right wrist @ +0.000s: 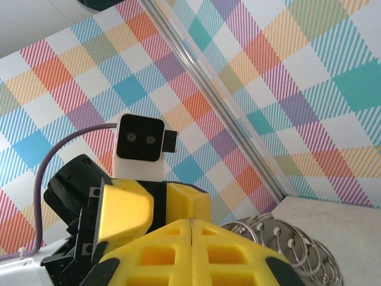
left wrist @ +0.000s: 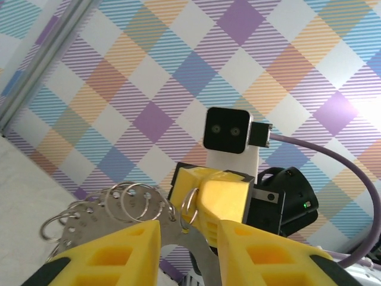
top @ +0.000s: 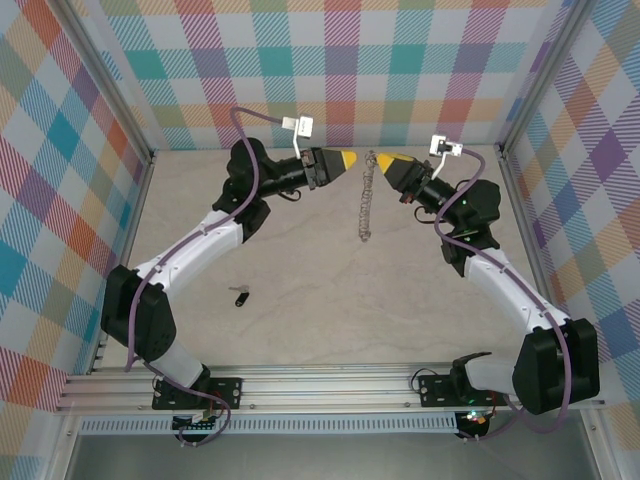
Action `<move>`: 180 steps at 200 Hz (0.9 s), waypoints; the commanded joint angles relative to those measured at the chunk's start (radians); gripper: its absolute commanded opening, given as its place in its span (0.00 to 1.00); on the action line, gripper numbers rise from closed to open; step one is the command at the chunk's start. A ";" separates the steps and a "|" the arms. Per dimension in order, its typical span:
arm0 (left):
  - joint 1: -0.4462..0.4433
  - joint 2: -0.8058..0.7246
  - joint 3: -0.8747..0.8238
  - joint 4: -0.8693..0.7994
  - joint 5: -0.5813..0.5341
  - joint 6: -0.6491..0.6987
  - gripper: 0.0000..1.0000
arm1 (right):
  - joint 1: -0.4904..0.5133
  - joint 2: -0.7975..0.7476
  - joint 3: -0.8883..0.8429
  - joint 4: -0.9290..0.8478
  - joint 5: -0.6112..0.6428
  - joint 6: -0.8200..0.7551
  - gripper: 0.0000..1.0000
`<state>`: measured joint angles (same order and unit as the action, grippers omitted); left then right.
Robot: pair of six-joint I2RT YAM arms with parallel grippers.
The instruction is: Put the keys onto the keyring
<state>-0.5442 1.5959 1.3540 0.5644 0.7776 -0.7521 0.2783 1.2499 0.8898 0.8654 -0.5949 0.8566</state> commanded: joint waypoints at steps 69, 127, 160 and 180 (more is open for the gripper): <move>-0.048 0.019 0.007 0.085 0.023 -0.020 0.30 | 0.024 0.028 0.001 0.161 0.019 0.067 0.00; -0.049 0.038 0.026 0.083 0.017 -0.017 0.30 | 0.028 0.052 -0.002 0.198 0.015 0.105 0.00; -0.049 0.048 0.032 0.081 0.008 -0.015 0.30 | 0.034 0.068 0.000 0.214 0.011 0.117 0.00; -0.049 0.050 0.034 0.073 -0.001 -0.005 0.31 | 0.035 0.070 -0.002 0.213 0.011 0.116 0.00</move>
<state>-0.5823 1.6417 1.3525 0.6052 0.7906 -0.7670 0.3065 1.3170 0.8898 0.9958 -0.5869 0.9585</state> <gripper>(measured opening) 0.300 0.060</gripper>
